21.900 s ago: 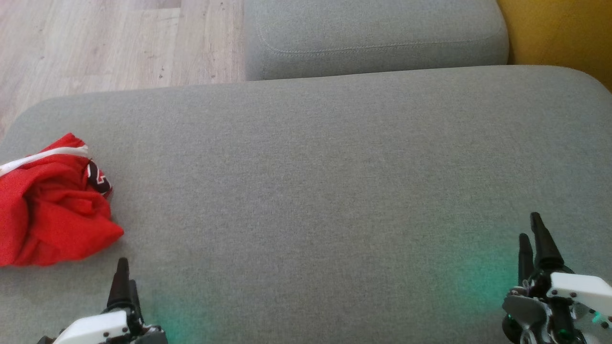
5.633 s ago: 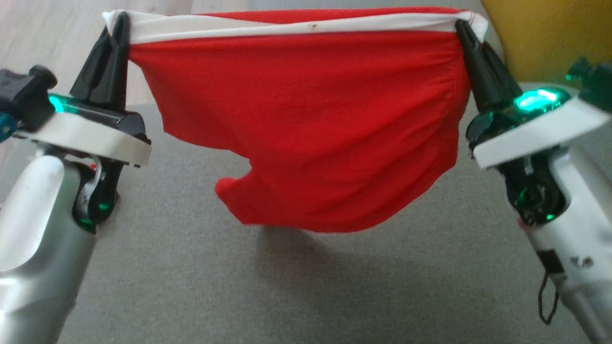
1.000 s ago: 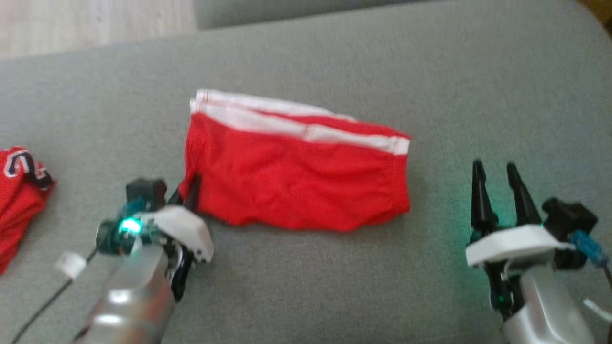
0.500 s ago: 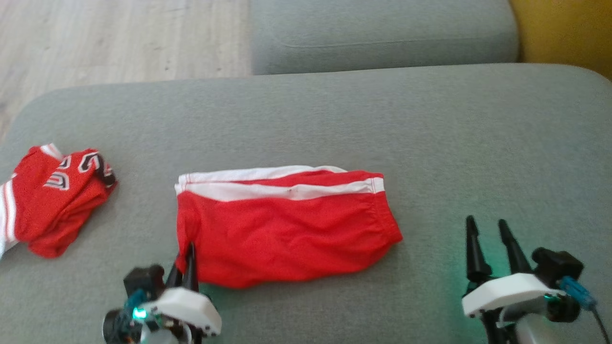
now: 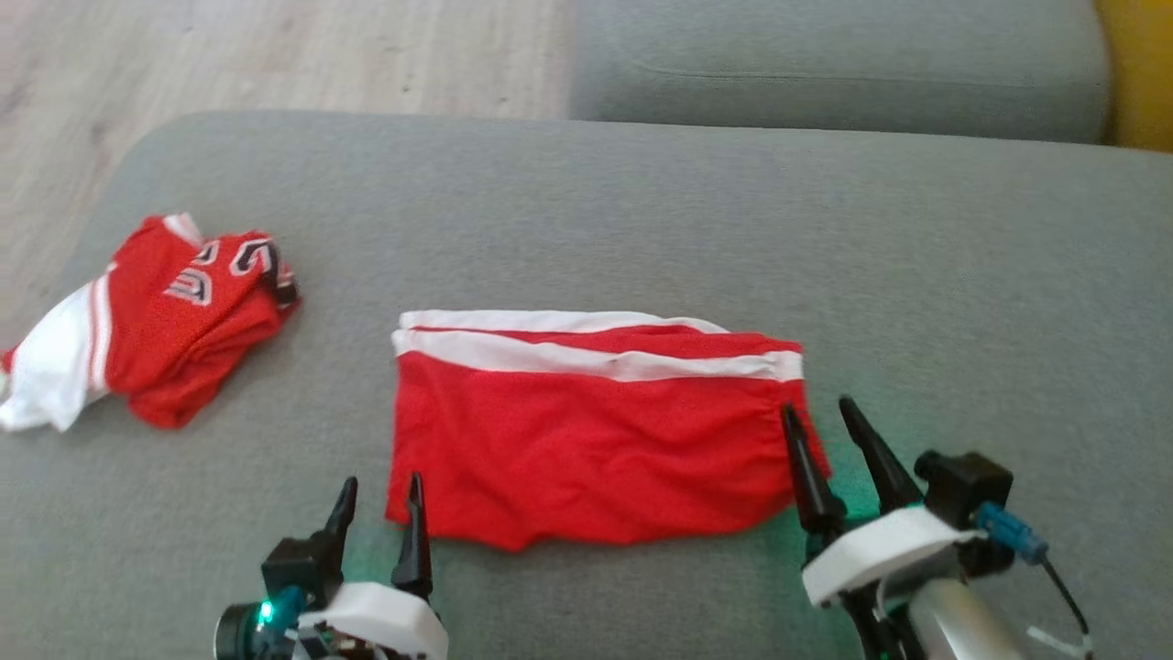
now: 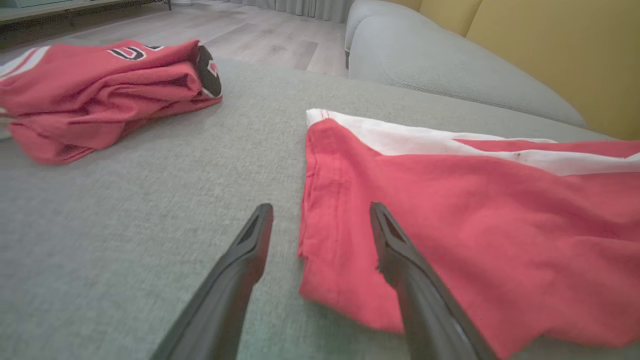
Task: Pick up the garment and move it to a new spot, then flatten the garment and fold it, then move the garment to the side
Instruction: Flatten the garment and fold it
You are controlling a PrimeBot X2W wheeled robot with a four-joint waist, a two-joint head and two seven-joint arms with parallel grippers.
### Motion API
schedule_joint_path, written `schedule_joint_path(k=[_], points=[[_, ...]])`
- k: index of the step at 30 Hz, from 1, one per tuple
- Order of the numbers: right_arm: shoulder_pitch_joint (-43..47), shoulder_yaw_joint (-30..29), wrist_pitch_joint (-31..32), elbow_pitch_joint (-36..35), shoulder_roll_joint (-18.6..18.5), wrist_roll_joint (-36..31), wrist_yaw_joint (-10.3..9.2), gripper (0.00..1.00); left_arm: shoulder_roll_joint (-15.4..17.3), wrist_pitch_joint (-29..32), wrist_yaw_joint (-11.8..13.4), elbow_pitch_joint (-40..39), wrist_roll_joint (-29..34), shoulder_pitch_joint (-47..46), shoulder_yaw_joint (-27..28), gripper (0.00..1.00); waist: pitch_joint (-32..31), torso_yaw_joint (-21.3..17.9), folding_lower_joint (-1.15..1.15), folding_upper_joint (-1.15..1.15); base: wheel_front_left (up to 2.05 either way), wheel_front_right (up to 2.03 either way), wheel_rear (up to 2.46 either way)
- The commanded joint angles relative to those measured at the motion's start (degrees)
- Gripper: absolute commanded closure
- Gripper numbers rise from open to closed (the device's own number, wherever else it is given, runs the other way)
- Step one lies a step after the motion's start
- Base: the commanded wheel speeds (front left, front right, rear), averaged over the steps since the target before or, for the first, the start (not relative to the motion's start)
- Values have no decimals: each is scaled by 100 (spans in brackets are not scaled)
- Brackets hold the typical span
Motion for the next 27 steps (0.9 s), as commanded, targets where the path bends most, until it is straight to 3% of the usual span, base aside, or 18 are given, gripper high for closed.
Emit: schedule_joint_path(k=[1, 7, 12, 13, 14, 16, 21, 27], points=[[-189, 62, -62, 18, -11, -87, -5, 0, 11, -71, -51, -138, 69, -141, 223, 0, 34, 127, 0, 0, 0, 0, 0], [-360, -295, -62, 921, -11, -68, -5, 0, -67, -71, -191, -91, 270, -126, 342, 0, 154, 395, 0, 0, 0, 0, 0], [-503, 24, -62, 1300, -10, 463, -5, 0, -105, -71, -292, -92, 413, -132, 471, 0, 248, 505, 0, 0, 0, 0, 0], [-511, 92, -62, 1344, -10, 589, -5, 18, -113, -71, -305, -95, 436, -131, 495, 0, 260, 511, 0, 0, 0, 0, 0], [-519, 158, -62, 1397, -10, 711, -5, 53, -122, -71, -317, -98, 457, -130, 518, 0, 274, 516, 0, 0, 0, 0, 0], [-546, 200, -62, 1452, -10, 935, -5, 100, -138, -71, -345, -96, 493, -133, 557, 0, 295, 520, 0, 0, 0, 0, 0], [-576, -8, -62, 1371, -10, 1232, -5, 100, -168, -71, -378, -106, 560, -100, 635, 0, 272, 447, 0, 0, 0, 0, 0], [-566, -694, -62, 1213, -11, 1175, -5, 100, -180, -71, -442, -97, 635, -12, 699, 0, 158, 198, 0, 0, 0, 0, 0]])
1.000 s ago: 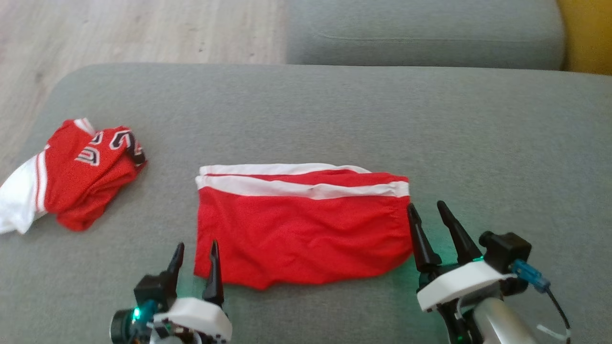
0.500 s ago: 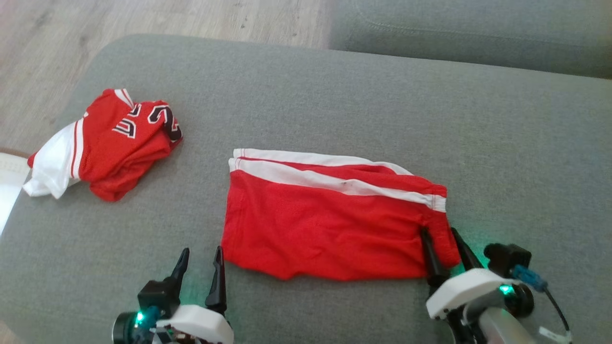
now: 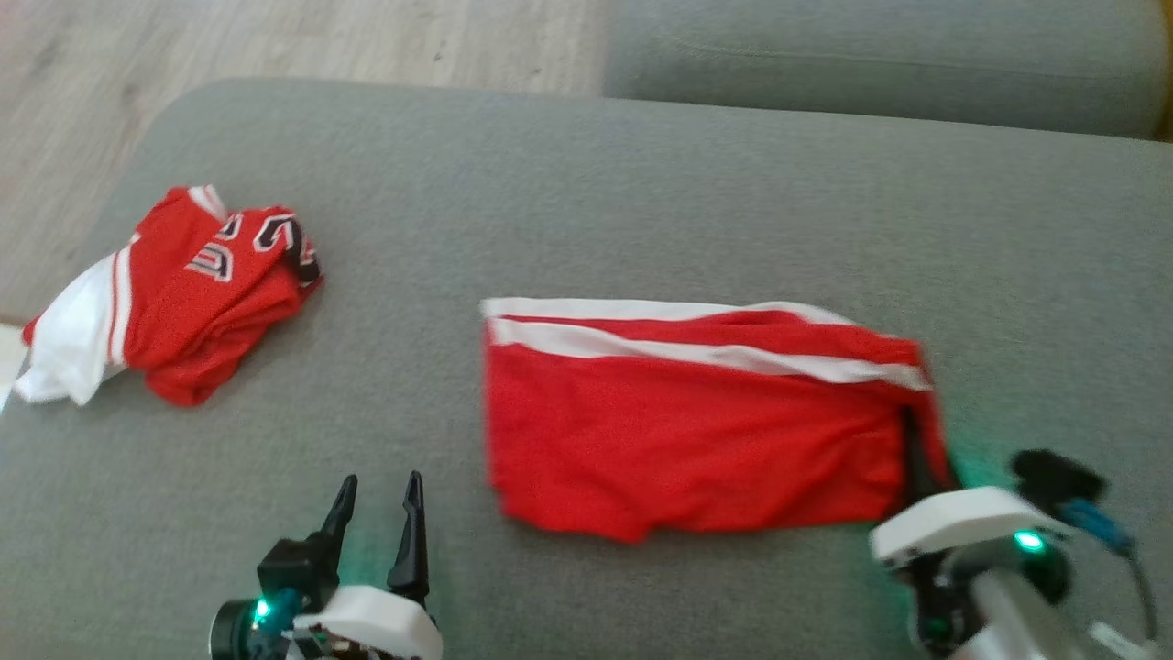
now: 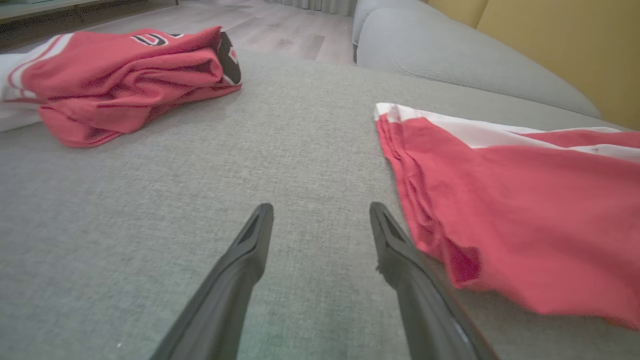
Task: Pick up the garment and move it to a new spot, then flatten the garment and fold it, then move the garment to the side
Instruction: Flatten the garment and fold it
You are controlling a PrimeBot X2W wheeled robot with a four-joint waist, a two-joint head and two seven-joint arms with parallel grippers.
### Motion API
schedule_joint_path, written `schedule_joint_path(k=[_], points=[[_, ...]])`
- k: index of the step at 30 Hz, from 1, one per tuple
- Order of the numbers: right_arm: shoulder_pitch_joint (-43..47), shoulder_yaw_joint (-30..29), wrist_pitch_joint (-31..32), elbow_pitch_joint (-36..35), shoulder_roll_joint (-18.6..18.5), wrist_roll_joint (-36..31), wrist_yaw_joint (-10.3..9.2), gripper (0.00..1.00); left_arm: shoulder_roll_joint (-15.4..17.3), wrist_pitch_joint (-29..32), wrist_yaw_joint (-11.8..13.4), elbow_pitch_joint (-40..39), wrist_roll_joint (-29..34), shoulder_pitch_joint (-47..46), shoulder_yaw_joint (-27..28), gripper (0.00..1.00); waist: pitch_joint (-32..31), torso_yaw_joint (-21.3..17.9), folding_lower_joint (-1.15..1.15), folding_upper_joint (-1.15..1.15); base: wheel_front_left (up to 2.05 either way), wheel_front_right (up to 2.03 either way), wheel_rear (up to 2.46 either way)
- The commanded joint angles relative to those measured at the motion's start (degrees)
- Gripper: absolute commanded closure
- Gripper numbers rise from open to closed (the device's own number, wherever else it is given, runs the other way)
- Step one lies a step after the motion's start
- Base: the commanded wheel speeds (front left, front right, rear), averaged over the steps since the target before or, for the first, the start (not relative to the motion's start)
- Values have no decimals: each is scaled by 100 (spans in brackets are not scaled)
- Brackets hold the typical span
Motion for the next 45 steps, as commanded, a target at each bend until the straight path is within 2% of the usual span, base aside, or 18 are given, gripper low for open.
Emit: schedule_joint_path(k=[1, 5, 9, 14, 18, 21, 24, 25, 26, 29, 33, 35, 38, 40, 41, 42, 45], points=[[-23, -134, -37, -174, -34, -93, -5, 100, 4, -71, -23, -124, 51, -48, 197, 0, -83, -131, 0, 0, 0, 0, 0], [-29, -801, -37, -235, -182, -346, -5, 100, -3, -71, -80, -62, 82, -17, 119, 0, -165, -292, 0, 0, 0, 0, 0], [-117, -954, -37, -349, -157, -216, -5, 100, -5, -71, -109, 16, -25, -30, -75, 0, -190, -344, 0, 0, 0, 0, 0], [-167, -56, 183, -755, -45, 732, -5, 100, -6, -71, -39, 109, -391, -56, -220, 0, -220, -184, 0, 0, 0, 0, 0], [-132, 1069, 425, -1329, -33, 1614, -5, 100, -6, -71, -27, 180, -391, -71, -385, 0, -250, 110, 0, 0, 0, 0, 0], [-201, 1735, 384, -1491, -31, 1956, -5, 100, -6, -71, -26, 238, -370, -75, -442, 0, -274, 385, 0, 0, 0, 0, 0], [-394, 2106, 232, -1188, -31, 1989, -5, 99, -7, -71, -45, 298, -341, -72, -484, 0, -303, 653, 0, 0, 0, 0, 0], [-476, 2186, 172, -1026, -30, 1945, -5, 57, -7, -71, -48, 315, -334, -69, -499, 0, -314, 735, 0, 0, 0, 0, 0], [-553, 2269, 126, -873, -30, 1928, -5, 0, -7, -71, -50, 338, -317, -69, -505, 0, -327, 803, 0, 0, 0, 0, 0], [-770, 2487, 20, -593, -30, 1925, -5, 0, -7, -71, -59, 392, -272, -78, -464, 0, -340, 892, 0, 0, 0, 0, 0], [-925, 2527, -30, -450, -30, 1676, -5, 0, 10, -71, -35, 377, -216, -81, -303, 0, -372, 745, 0, 0, 0, 0, 0], [-891, 2200, -33, -529, -30, 1376, -5, 0, 20, -71, -29, 316, -177, -68, -209, 0, -416, 593, 0, 0, 0, 0, 0], [-714, 1541, -35, -697, -30, 513, -5, 0, 23, -71, -7, 151, -92, -48, -61, 0, -480, 330, 0, 0, 0, 0, 0], [-512, 1036, -35, -847, -30, -120, -5, 0, 30, -71, 5, -6, 6, -39, 34, 0, -528, 159, 0, 0, 0, 0, 0], [-282, 559, -36, -1050, -30, -710, -5, 0, 37, -71, 9, -159, 116, -21, 122, 0, -569, 8, 0, 0, 0, 0, 0], [-282, 559, -36, -1050, -30, -710, -5, 0, 37, -71, 9, -159, 116, -21, 122, 0, -569, 8, 0, 0, 0, 0, 0], [47, 20, -36, -1372, -29, -1408, -5, 0, 63, -71, 9, -397, 338, 16, 223, 0, -610, -184, 0, 0, 0, 0, 0]])
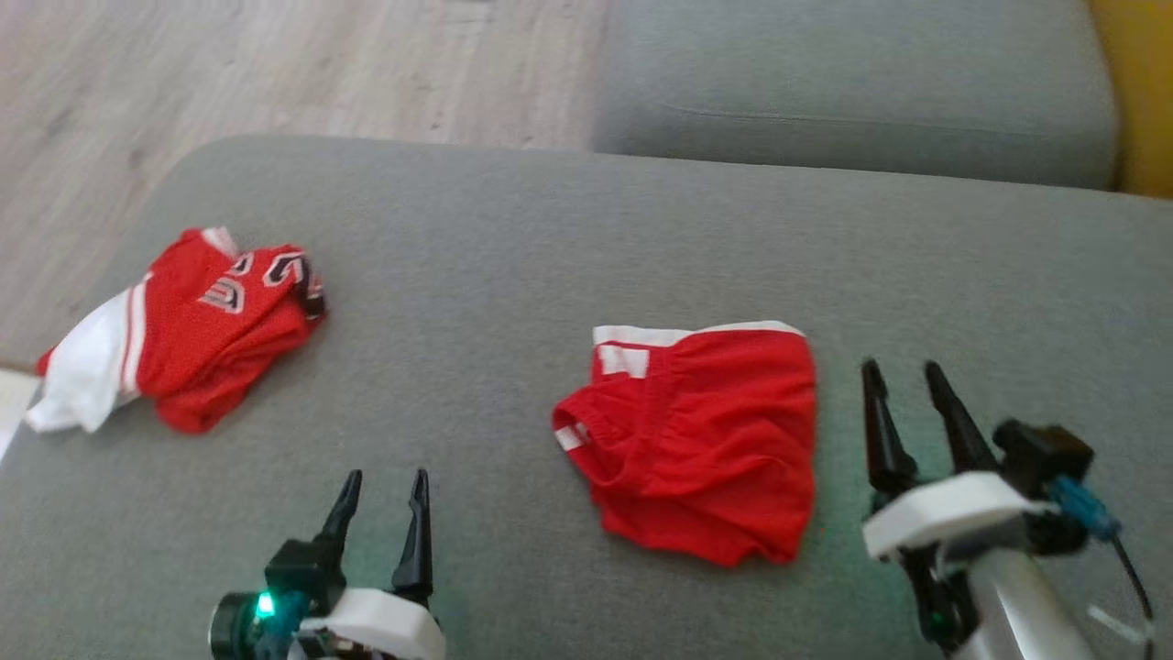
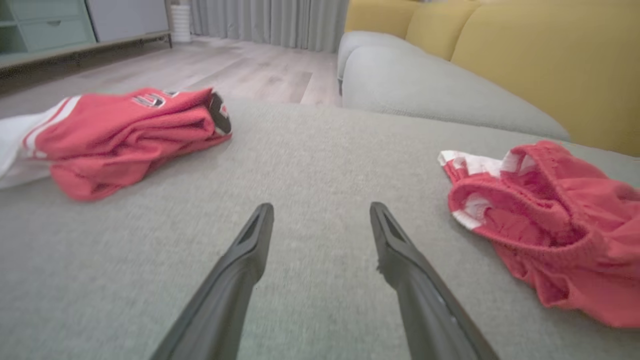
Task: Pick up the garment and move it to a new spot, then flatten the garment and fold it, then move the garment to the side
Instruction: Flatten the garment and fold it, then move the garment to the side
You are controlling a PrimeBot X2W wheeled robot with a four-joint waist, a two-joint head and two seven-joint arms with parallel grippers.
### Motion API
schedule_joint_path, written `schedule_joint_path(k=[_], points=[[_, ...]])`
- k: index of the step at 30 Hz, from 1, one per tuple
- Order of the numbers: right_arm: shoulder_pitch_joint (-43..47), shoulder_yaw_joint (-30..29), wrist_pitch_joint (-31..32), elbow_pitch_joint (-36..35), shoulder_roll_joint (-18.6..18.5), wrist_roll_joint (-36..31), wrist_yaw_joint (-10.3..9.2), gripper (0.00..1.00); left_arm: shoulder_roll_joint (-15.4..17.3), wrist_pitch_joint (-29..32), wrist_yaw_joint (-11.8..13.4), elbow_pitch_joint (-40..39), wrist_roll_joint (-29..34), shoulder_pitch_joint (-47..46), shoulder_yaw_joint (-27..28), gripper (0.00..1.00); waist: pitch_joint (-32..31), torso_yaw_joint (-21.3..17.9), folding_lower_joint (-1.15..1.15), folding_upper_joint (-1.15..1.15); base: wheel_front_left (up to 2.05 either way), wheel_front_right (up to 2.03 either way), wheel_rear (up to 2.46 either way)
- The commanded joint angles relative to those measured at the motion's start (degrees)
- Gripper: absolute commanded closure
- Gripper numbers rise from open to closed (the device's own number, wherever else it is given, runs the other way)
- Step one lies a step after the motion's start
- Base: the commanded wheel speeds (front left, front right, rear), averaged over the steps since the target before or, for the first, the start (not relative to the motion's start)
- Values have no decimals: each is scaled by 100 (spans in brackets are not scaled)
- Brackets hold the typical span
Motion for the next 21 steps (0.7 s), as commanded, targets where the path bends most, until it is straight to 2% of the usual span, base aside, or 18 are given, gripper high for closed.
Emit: schedule_joint_path(k=[1, 5, 11, 21], points=[[-47, -1, -67, -311, 18, -285, -5, 0, 66, -71, 15, -273, 118, -86, 236, 0, -85, -201, 0, 0, 0, 0, 0], [312, -301, -67, -538, 18, -734, -5, 0, 65, -71, -7, -550, 362, 126, 358, 0, -168, -386, 0, 0, 0, 0, 0], [747, -427, -67, -513, 18, -959, -5, 0, 30, -71, -25, -893, 560, 636, 467, 0, -239, -520, 0, 0, 0, 0, 0], [714, -121, -67, -317, 18, -884, -5, 0, -3, -71, -99, -948, 665, 706, 424, 0, -202, -456, 0, 0, 0, 0, 0]])
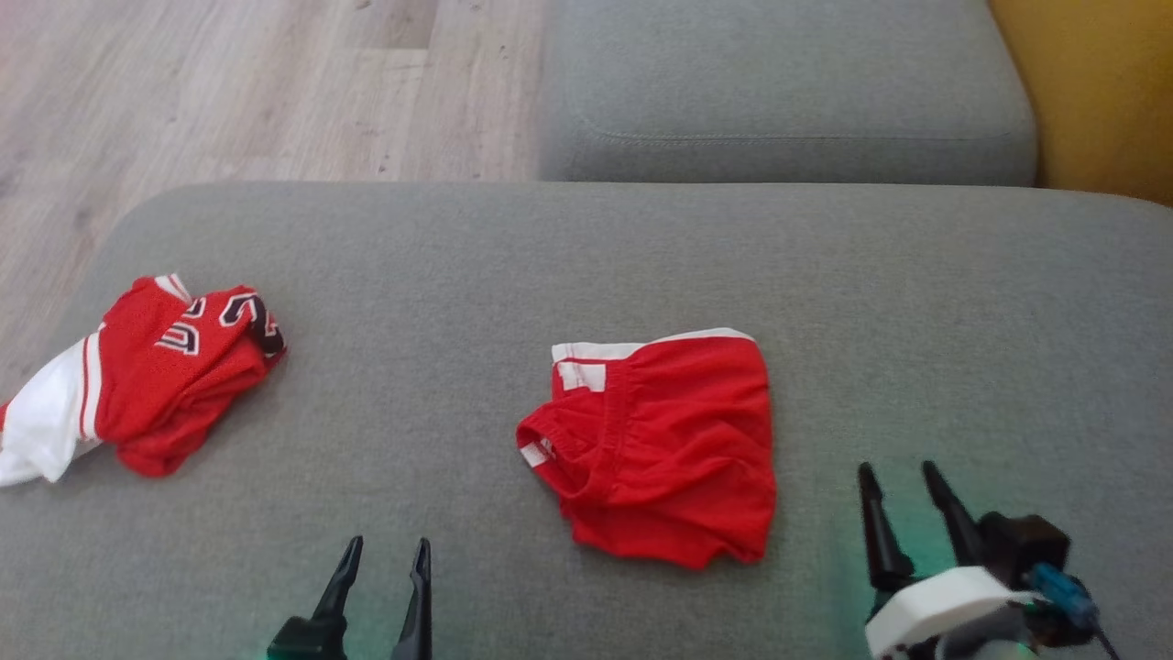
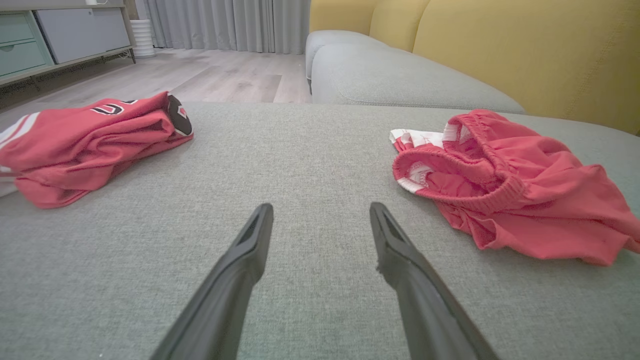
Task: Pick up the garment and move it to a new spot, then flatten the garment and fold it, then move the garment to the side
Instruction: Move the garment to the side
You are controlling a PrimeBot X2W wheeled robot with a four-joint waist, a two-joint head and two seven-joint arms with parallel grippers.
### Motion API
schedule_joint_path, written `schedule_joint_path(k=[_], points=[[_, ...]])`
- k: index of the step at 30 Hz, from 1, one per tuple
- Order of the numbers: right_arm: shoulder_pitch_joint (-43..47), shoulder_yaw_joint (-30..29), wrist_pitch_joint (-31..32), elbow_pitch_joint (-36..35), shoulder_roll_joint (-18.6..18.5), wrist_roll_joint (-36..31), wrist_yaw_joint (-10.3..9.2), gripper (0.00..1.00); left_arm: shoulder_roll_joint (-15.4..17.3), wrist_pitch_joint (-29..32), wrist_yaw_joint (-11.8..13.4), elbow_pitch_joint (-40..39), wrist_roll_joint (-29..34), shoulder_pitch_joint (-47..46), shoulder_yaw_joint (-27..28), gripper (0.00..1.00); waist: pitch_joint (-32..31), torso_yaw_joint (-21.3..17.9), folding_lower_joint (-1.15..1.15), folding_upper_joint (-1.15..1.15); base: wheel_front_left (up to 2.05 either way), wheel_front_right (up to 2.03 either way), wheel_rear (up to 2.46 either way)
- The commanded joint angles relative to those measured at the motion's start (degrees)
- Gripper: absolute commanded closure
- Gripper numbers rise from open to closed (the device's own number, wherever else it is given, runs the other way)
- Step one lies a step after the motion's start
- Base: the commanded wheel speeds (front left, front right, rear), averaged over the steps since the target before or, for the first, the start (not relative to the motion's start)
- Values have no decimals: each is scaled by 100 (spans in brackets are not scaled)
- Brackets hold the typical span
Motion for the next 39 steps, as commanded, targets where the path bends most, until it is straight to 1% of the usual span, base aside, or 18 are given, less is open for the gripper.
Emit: schedule_joint_path(k=[1, 8, 14, 18, 19, 20, 21, 22, 23, 26, 29, 35, 39], points=[[-391, 239, -63, -80, -17, 61, -5, 0, -3, -71, -21, -153, 52, -325, 166, 0, 47, 67, 0, 0, 0, 0, 0], [-1061, 499, -63, 553, -17, -6, -5, 0, -6, -71, -18, -103, -113, -434, -146, 0, 310, 507, 0, 0, 0, 0, 0], [-1760, 365, -44, 1647, -17, -345, -5, 0, -6, -71, -18, -46, -209, -599, -365, 0, 632, 904, 0, 0, 0, 0, 0], [-2072, 210, 64, 2405, -17, -527, -5, 0, -7, -71, -17, -20, -261, -704, -453, 0, 773, 1058, 0, 0, 0, 0, 0], [-2130, 168, 58, 2540, -17, -513, -5, 10, -7, -71, -11, -19, -276, -728, -473, 0, 797, 1079, 0, 0, 0, 0, 0], [-2179, 133, 48, 2659, -17, -536, -5, 50, -7, -71, -3, -17, -291, -745, -489, 0, 808, 1088, 0, 0, 0, 0, 0], [-2179, 133, 48, 2659, -17, -536, -5, 50, -7, -71, -3, -17, -291, -745, -489, 0, 808, 1088, 0, 0, 0, 0, 0], [-2219, 111, 32, 2747, -17, -547, -5, 80, -7, -71, 3, -17, -303, -756, -503, 0, 816, 1093, 0, 0, 0, 0, 0], [-2254, 92, 14, 2823, -17, -533, -5, 100, -7, -71, 11, -23, -314, -764, -513, 0, 823, 1087, 0, 0, 0, 0, 0], [-2345, 7, -46, 2935, -17, -534, -5, 100, -7, -71, 27, -74, -341, -760, -511, 0, 749, 859, 0, 0, 0, 0, 0], [-2343, -74, -59, 2746, -17, -516, -5, 100, -7, -71, -5, -107, -318, -755, -516, 0, 656, 482, 0, 0, 0, 0, 0], [-2129, 29, -62, 2233, -17, -470, -5, 100, -7, -71, -81, -255, -427, -860, -725, 0, 546, -663, 0, 0, 0, 0, 0], [-2024, 249, -62, 2091, -17, -420, -5, 100, -7, -71, -108, -305, -539, -971, -968, 0, 518, -1514, 0, 0, 0, 0, 0]])
